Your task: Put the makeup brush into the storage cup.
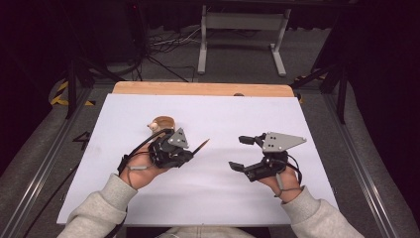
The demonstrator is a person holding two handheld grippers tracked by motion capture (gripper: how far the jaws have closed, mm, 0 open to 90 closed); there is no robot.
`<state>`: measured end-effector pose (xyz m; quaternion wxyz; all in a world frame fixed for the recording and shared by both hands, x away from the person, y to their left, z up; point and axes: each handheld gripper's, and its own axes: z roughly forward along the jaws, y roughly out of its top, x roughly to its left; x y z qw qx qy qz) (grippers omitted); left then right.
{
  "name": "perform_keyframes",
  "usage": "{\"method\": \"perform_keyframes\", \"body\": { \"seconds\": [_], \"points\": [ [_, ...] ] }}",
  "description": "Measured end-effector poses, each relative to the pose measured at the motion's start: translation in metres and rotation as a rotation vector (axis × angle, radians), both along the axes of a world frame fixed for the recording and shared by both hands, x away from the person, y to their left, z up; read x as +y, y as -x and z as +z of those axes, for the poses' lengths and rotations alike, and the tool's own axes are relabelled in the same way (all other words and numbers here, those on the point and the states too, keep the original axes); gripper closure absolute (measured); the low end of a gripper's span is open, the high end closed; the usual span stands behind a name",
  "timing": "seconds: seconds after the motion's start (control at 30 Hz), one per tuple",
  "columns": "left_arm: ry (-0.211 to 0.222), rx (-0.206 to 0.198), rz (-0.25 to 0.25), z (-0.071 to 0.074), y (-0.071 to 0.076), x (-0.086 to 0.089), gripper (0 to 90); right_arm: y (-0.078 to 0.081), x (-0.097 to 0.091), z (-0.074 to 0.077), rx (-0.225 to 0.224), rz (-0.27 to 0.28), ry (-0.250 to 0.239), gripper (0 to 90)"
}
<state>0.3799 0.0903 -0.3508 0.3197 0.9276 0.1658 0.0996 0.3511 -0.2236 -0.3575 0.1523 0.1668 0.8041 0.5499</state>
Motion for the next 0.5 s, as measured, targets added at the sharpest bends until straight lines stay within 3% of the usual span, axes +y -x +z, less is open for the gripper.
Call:
{"method": "perform_keyframes", "body": {
  "seconds": [0.13,0.5],
  "points": [
    [0.027,-0.010,0.030,0.004,-0.004,0.003,83.2,0.004,-0.007,-0.007,-0.014,-0.052,-0.029,11.7],
    [0.103,-0.060,0.097,0.008,-0.011,0.008,83.2,0.016,-0.015,-0.022,-0.053,-0.115,-0.109,7.9]
  ]
}}
